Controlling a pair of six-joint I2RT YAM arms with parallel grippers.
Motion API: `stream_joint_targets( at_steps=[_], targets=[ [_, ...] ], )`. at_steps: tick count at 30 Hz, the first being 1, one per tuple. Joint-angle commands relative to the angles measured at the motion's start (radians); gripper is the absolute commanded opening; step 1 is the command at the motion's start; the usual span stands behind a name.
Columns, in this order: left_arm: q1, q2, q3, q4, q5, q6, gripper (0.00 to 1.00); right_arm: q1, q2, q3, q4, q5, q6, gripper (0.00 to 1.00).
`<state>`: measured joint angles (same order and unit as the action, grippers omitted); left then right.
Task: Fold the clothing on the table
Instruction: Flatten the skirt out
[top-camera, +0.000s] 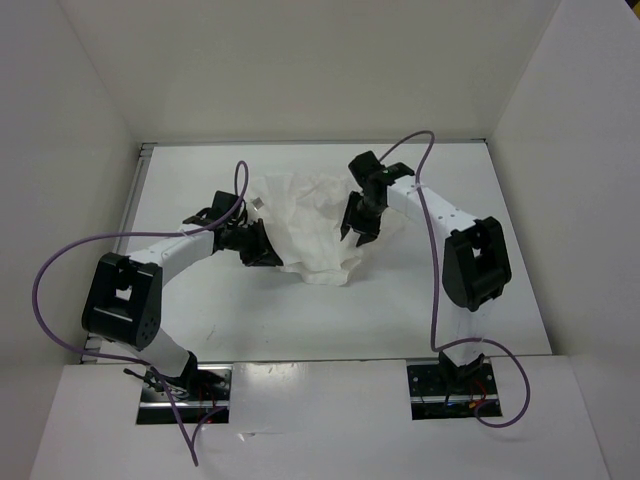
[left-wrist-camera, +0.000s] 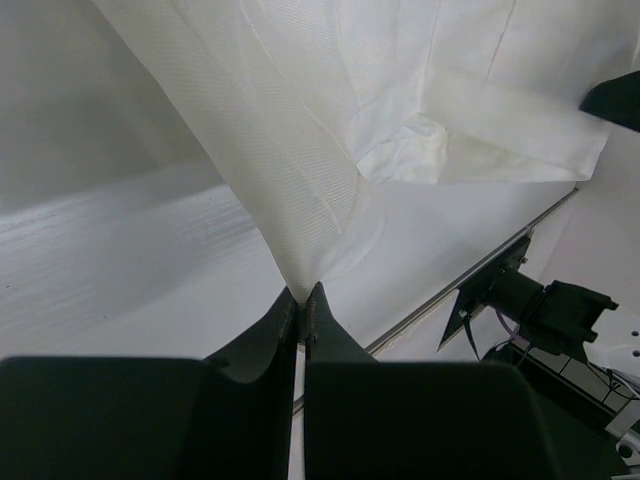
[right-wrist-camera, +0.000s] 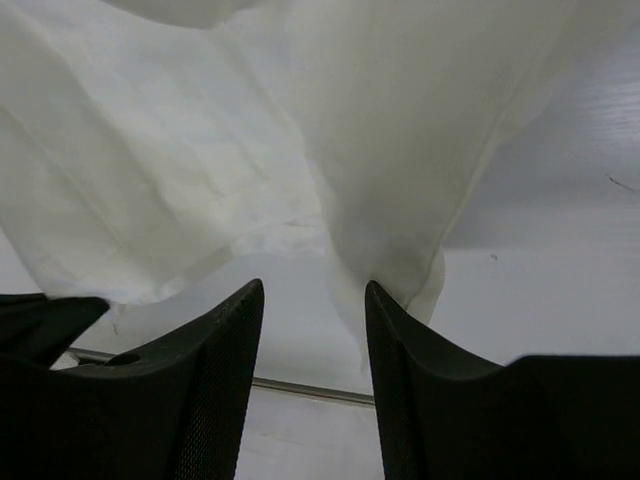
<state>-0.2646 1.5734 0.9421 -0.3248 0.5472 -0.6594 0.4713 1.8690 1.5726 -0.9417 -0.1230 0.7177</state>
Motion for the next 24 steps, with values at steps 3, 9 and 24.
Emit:
stream_joint_targets(
  at_steps=[3, 9, 24],
  targets=[
    [-0.004, 0.002, -0.012, 0.023, 0.005, -0.013, 0.0, 0.006, -0.074, -0.046, -0.066, 0.063, 0.035, 0.52],
    [-0.004, 0.002, -0.012, 0.023, -0.004, -0.013, 0.0, 0.006, -0.114, -0.097, -0.086, 0.114, 0.064, 0.52],
    [-0.004, -0.03, -0.042, 0.023, -0.015, -0.031, 0.0, 0.006, -0.1, -0.204, -0.031, 0.18, 0.081, 0.55]
  ],
)
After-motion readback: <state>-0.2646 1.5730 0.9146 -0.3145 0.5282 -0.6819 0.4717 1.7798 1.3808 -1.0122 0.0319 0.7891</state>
